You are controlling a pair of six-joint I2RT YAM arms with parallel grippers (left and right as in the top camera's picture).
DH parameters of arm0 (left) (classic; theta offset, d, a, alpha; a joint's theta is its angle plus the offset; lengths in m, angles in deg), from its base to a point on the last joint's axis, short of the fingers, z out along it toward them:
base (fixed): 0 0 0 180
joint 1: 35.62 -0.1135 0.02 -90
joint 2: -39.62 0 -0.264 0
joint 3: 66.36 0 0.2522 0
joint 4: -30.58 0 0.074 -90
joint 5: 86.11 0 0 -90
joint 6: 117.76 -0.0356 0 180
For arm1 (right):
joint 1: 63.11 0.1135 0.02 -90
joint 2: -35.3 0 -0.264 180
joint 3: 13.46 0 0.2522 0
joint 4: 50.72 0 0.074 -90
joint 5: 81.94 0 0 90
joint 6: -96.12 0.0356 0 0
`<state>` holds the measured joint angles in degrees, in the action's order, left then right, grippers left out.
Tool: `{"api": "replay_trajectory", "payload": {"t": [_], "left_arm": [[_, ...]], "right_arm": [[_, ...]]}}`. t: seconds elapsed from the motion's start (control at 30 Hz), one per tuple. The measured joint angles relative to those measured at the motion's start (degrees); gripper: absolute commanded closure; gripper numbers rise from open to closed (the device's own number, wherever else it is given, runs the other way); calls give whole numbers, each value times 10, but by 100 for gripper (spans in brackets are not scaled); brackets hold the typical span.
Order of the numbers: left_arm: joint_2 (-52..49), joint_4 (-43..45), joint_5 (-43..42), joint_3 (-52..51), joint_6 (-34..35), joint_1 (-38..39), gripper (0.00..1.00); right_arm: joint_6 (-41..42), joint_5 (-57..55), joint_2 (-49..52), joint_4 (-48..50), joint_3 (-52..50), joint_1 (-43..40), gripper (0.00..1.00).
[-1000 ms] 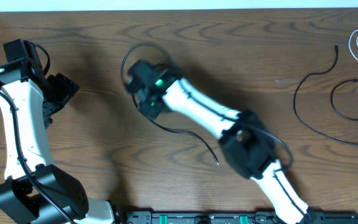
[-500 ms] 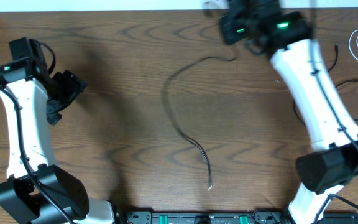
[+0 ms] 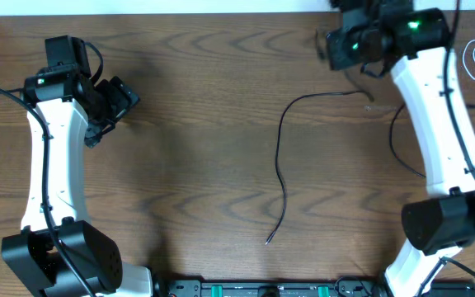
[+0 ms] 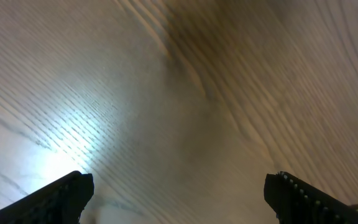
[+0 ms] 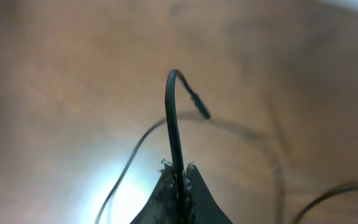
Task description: Untangle cables
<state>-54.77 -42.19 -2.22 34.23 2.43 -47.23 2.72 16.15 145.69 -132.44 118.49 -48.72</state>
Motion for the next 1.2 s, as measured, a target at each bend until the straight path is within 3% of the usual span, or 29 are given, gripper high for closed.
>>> {"api": "replay_trajectory", "payload": {"t": [0.3, 0.53, 0.6, 0.67, 0.77, 0.97, 1.03, 1.2], "left_arm": [[0, 1, 1, 0, 0, 0, 6], [0, 1, 0, 0, 0, 0, 6], [0, 1, 1, 0, 0, 0, 6], [0, 1, 1, 0, 0, 0, 6], [0, 1, 1, 0, 0, 0, 6], [0, 2, 1, 0, 0, 0, 6], [0, 3, 1, 0, 0, 0, 6], [0, 3, 1, 0, 0, 0, 6]], "right_arm": [[42, 13, 117, -189, -1, 107, 97], [87, -24, 194, -236, -2, 172, 97], [95, -27, 212, -238, -3, 187, 92], [106, -29, 227, -238, -6, 200, 79], [116, -30, 238, -238, -10, 212, 67], [127, -30, 242, -207, -42, 226, 51], [131, -30, 242, -196, -52, 226, 48], [138, -30, 242, -141, -83, 226, 50]]}}
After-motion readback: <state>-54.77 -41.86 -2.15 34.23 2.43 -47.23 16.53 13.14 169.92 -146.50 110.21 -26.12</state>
